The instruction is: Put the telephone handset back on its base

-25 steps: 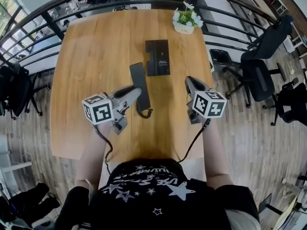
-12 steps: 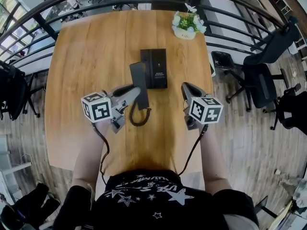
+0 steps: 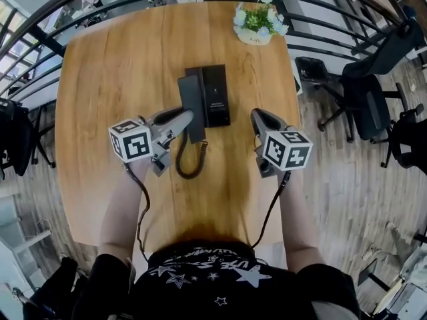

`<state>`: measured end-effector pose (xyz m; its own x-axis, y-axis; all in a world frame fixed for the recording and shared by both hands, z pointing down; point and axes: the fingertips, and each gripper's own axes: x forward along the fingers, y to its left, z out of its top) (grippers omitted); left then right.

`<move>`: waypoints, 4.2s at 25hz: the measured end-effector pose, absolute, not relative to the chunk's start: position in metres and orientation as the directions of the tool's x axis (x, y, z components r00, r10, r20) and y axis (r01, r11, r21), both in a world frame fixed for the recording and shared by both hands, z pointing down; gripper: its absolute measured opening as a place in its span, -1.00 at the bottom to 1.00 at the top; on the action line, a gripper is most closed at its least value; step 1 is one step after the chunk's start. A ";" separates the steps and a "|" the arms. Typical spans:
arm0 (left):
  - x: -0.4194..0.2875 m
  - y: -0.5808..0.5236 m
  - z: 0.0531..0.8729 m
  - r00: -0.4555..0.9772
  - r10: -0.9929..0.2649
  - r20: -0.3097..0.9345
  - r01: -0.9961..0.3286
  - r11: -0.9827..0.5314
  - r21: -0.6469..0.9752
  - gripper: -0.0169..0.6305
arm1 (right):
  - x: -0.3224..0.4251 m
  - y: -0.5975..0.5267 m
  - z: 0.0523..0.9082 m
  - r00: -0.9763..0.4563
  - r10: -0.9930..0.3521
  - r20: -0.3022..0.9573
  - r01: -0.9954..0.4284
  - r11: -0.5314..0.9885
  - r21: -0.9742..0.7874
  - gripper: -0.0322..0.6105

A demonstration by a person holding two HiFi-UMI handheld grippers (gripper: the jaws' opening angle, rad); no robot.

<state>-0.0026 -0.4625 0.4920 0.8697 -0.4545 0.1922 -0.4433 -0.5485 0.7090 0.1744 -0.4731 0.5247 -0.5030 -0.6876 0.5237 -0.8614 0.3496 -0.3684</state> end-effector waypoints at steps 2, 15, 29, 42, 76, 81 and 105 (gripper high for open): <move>-0.001 -0.471 0.496 0.873 -0.449 0.191 -0.438 -0.548 0.713 -0.71 | 0.176 -0.474 0.529 -0.500 -0.686 0.529 -0.862 0.336 -0.379 -0.89; 0.008 -0.504 0.521 0.907 -0.387 0.164 -0.385 -0.610 0.692 -0.71 | 0.182 -0.480 0.556 -0.481 -0.672 0.563 -0.870 0.287 -0.401 -0.89; 0.007 -0.507 0.533 0.931 -0.341 0.127 -0.326 -0.626 0.708 -0.71 | 0.177 -0.486 0.564 -0.475 -0.668 0.574 -0.872 0.270 -0.407 -0.89; 0.007 -0.506 0.553 0.925 -0.329 0.190 -0.368 -0.658 0.657 -0.65 | 0.175 -0.489 0.565 -0.477 -0.672 0.567 -0.869 0.260 -0.422 -0.89; -0.023 -0.496 0.544 0.788 -0.491 0.371 -0.605 -0.507 0.614 -0.43 | 0.169 -0.472 0.526 -0.519 -0.692 0.502 -0.840 0.301 -0.452 -0.89; -0.027 -0.469 0.511 0.777 -0.522 0.353 -0.619 -0.527 0.583 -0.43 | 0.158 -0.456 0.500 -0.546 -0.697 0.464 -0.823 0.345 -0.451 -0.89; -0.071 -0.280 0.436 0.771 -0.593 0.233 -0.606 -0.570 0.554 -0.43 | 0.095 -0.318 0.413 -0.617 -0.708 0.345 -0.781 0.495 -0.381 -0.89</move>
<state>-0.0710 -0.2801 0.4356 0.7706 -0.5934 0.2327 -0.6064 -0.5701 0.5544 0.0954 -0.3182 0.4126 -0.6166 -0.7077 0.3449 -0.7810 0.4948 -0.3811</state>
